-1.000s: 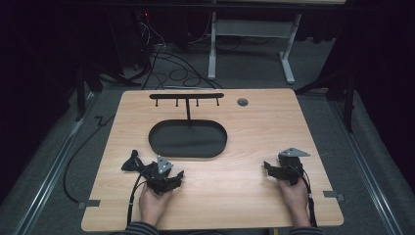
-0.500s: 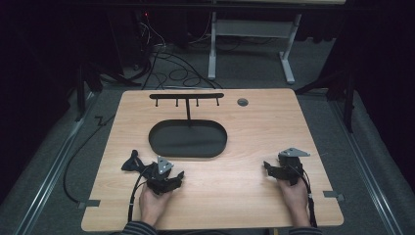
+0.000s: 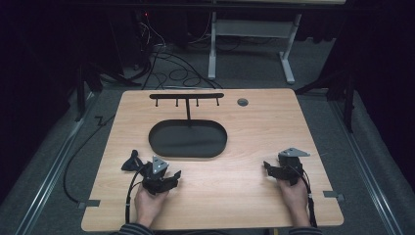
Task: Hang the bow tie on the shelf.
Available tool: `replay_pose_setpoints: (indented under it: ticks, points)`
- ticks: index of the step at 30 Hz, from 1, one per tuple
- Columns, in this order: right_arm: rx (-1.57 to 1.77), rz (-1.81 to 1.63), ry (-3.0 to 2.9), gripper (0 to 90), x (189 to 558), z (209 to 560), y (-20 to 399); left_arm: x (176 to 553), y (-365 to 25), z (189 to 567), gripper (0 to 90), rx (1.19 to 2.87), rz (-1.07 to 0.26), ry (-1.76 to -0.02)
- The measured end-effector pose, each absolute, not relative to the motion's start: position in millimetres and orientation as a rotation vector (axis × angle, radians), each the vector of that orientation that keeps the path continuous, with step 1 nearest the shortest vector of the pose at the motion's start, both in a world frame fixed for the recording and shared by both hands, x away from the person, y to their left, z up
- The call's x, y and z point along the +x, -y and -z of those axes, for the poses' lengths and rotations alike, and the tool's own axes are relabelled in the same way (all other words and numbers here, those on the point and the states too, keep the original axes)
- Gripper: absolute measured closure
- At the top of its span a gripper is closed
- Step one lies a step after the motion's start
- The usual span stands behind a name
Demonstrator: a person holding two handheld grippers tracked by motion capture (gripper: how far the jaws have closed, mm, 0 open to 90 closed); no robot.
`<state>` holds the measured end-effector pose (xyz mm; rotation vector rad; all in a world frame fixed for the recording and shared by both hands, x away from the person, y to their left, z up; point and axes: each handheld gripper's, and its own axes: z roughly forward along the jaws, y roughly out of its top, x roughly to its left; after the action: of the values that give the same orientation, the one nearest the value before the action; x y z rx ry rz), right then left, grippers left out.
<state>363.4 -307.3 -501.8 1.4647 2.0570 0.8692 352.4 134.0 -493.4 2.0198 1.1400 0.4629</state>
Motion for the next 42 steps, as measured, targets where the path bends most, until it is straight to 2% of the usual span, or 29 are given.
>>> replay_pose_setpoints:
  ticks: [28,42]
  points:
    - [1.46,-0.87,-2.061,33.0,363,502,308,348,-160,472,45.1,1.947,-0.461,-1.177]
    - [1.46,-0.87,-2.06,33.0,363,502,308,346,-183,459,46.7,1.916,-0.527,-1.211]
